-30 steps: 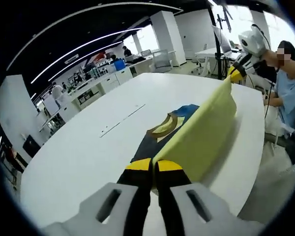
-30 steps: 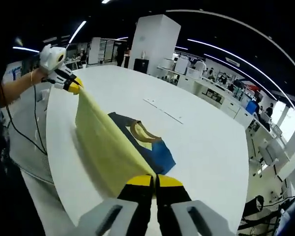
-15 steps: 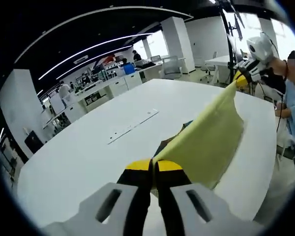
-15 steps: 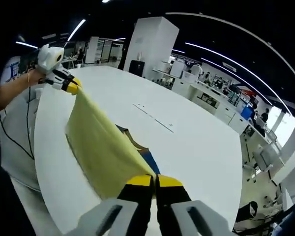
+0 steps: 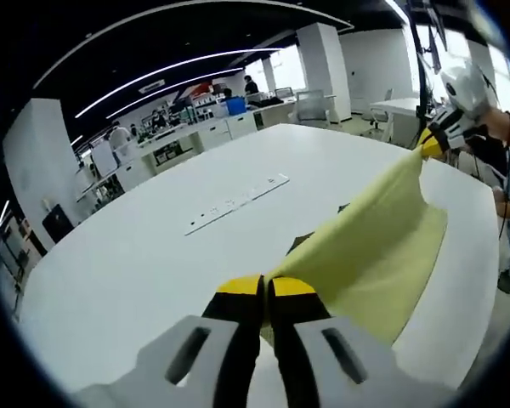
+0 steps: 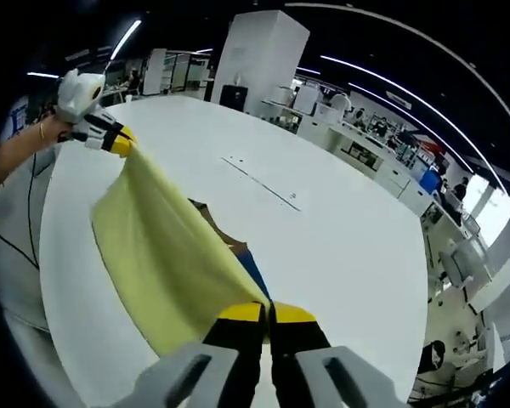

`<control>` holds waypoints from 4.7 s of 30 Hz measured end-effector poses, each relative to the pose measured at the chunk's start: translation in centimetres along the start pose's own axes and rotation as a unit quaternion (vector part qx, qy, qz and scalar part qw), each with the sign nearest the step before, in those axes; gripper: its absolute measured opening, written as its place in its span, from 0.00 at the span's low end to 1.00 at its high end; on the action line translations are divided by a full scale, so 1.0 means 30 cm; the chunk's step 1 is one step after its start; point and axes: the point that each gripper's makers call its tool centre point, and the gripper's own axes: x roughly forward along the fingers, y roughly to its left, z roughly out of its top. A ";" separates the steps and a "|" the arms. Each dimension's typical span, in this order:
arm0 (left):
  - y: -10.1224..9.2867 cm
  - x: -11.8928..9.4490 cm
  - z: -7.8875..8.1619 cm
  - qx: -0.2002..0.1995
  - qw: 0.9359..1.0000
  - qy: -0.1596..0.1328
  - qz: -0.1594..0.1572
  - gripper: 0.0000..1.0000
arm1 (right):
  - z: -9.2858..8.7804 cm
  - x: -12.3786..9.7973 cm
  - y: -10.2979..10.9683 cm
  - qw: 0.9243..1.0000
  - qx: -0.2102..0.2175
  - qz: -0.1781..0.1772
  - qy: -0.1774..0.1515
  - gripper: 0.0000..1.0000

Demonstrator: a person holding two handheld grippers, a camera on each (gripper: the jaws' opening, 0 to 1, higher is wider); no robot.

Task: Fold the garment on the visible template until the final outline fits inside the template.

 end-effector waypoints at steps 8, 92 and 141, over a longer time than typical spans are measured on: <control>0.014 0.100 -0.098 0.032 0.999 0.037 0.002 0.00 | -0.024 0.130 -0.013 1.000 -0.023 0.010 0.015 0.00; 0.049 0.233 -0.251 0.086 0.995 0.039 -0.040 0.13 | -0.144 0.367 -0.024 0.998 0.049 0.048 0.009 0.15; 0.174 0.300 -0.198 -0.055 0.997 0.017 0.050 0.36 | -0.097 0.377 -0.150 0.981 0.193 -0.027 -0.025 0.40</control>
